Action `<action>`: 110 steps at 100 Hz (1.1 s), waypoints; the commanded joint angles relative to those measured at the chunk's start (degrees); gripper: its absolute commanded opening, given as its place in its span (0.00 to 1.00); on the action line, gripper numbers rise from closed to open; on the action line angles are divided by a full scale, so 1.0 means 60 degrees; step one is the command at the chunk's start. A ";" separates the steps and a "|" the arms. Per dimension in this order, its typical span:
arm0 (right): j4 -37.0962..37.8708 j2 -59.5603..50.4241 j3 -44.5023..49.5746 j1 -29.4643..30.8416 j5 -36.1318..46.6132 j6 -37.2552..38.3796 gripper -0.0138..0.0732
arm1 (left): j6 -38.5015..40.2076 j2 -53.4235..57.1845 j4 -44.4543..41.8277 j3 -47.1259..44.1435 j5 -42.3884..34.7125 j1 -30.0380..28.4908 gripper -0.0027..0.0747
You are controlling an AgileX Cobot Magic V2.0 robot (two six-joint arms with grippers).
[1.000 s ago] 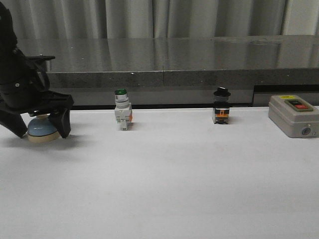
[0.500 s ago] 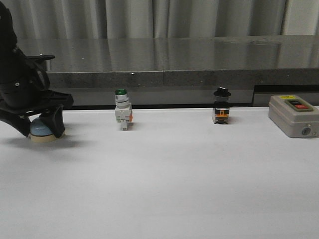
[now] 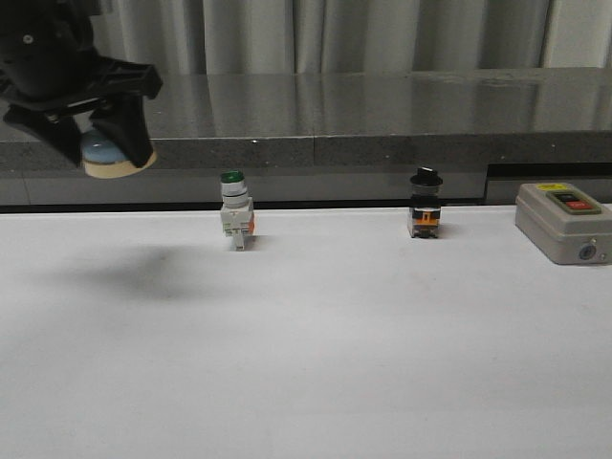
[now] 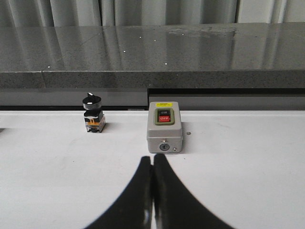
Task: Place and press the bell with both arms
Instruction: 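Lift the blue bell with the left gripper and carry it toward the table centre, then lower the bell onto the table centre and open the left gripper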
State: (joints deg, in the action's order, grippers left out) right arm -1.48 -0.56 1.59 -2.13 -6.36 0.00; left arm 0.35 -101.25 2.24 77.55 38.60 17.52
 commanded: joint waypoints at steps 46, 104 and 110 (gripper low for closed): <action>-0.0026 -0.0156 -0.0141 0.0048 0.0769 0.0000 0.09 | 0.0012 -0.0513 0.0131 0.0266 -0.1232 0.3836 0.32; -0.0026 -0.0156 -0.0141 0.0048 0.0769 0.0000 0.09 | 0.0012 -0.2150 0.0135 0.0280 -0.1325 0.4570 0.45; -0.0026 -0.0156 -0.0141 0.0048 0.0769 0.0000 0.09 | 0.0012 -0.2150 0.0152 0.0289 -0.1325 0.4570 0.59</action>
State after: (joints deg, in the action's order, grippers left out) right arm -1.48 -0.56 1.59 -2.13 -6.36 0.00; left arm 0.35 -116.57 2.48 77.78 32.13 44.32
